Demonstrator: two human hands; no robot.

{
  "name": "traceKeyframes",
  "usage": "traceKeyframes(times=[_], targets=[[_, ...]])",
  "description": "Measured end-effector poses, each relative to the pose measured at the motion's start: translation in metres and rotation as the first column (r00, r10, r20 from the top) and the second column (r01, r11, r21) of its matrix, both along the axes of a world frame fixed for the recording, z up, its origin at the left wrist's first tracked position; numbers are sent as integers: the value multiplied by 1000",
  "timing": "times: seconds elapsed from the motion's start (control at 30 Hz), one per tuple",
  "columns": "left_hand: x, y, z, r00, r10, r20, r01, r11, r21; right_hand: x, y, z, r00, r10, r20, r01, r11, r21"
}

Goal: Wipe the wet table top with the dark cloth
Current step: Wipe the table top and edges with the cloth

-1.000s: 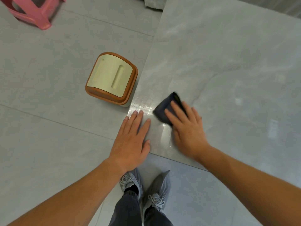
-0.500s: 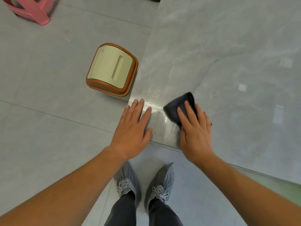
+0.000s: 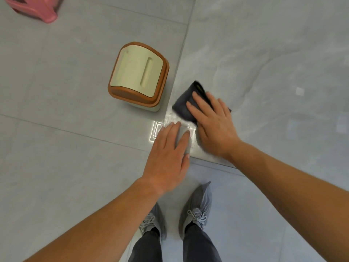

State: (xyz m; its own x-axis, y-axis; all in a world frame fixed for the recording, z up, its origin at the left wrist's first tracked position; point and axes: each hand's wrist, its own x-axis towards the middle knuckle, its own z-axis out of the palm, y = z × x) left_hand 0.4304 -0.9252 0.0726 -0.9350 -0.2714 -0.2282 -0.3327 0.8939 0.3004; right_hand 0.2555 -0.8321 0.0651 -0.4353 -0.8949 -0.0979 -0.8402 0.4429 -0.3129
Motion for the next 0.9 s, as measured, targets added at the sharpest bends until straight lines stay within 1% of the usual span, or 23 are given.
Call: traceKeyframes(times=[0.07,0.13,0.2,0.3,0.37,0.43,0.53,0.57,0.6,0.63,0.7,0.77,0.8,0.83,0.9], targets=[[7,0,2,1000,-16,-12,16,1000,14,0,22,6,987,159,10,-159,987,15],[12,-3,3,999,-31,-13,31,999,17,-12,26,11,975,223,13,-223,974,34],[13,-5,1,999,-46,-19,46,999,18,-21,7,12,987,162,14,-162,986,41],[14,-6,-2,998,-70,-9,70,998,1,-21,-40,8,999,-27,25,26,999,28],[17,-6,-6,997,-71,4,71,997,-10,-14,-56,4,998,-54,20,53,998,18],[23,-6,-8,998,-59,24,60,998,-3,-8,-46,2,1000,29,12,-30,999,24],[30,-6,-8,999,-35,40,34,999,12,-8,-7,7,974,226,4,-226,973,54],[30,-5,-8,999,-28,41,28,999,17,-13,7,8,966,258,-4,-257,964,72],[30,-5,-8,999,-24,43,23,1000,17,-20,20,10,967,254,-10,-252,964,81],[30,-4,-7,999,-21,49,21,1000,11,-26,31,11,980,200,-10,-199,977,73],[27,-2,-7,998,-14,67,14,1000,4,-30,50,13,1000,-19,12,18,999,30],[25,0,-6,997,-6,72,6,1000,-7,-9,61,14,975,-223,22,223,975,-7],[24,0,-6,998,-1,62,2,1000,-15,7,65,12,964,-266,18,266,964,-19],[23,1,-6,999,5,52,-4,1000,-17,22,71,10,966,-258,13,258,966,-25],[23,2,-6,999,17,31,-17,1000,0,38,89,8,989,-146,14,146,989,-15]])
